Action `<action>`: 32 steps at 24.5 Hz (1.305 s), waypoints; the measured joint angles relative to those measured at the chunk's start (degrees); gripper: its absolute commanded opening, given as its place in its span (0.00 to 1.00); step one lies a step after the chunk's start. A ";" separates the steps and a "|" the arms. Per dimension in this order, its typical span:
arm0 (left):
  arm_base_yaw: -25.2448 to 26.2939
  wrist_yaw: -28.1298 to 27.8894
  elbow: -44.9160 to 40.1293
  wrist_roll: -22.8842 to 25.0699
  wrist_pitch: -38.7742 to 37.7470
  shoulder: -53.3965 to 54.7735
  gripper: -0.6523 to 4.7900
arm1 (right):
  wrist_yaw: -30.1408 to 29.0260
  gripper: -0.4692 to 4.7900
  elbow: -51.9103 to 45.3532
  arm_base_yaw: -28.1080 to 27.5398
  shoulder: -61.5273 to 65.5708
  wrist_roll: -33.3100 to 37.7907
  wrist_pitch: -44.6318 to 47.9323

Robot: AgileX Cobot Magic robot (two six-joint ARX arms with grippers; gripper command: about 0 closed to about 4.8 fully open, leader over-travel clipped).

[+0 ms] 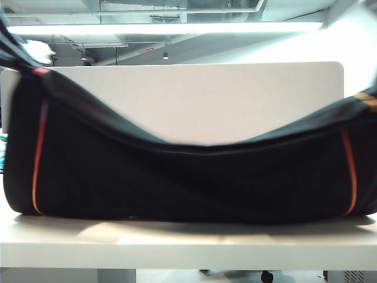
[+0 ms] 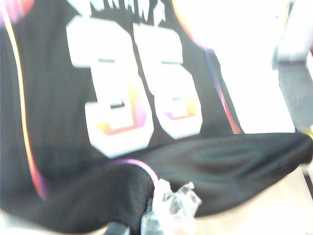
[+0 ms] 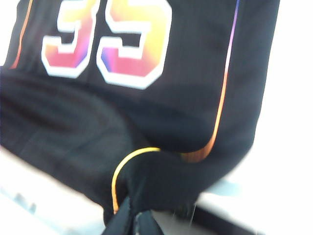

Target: Fold the bottom side of the basketball jersey horizontally towards the center, about one-third of the way, and then fold the bottom of the basketball jersey up towards the top, creating a neat rectangle.

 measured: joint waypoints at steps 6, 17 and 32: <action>0.04 -5.88 5.90 -4.42 27.23 27.67 0.19 | 7.23 0.21 14.62 -0.15 26.71 1.09 21.90; 0.61 -8.79 18.78 0.94 29.97 45.24 0.92 | 6.34 0.54 21.14 -1.77 42.77 -0.09 29.31; 2.29 -11.82 13.09 12.22 -3.58 40.39 0.92 | -4.00 0.75 11.85 -6.10 39.50 -4.37 10.97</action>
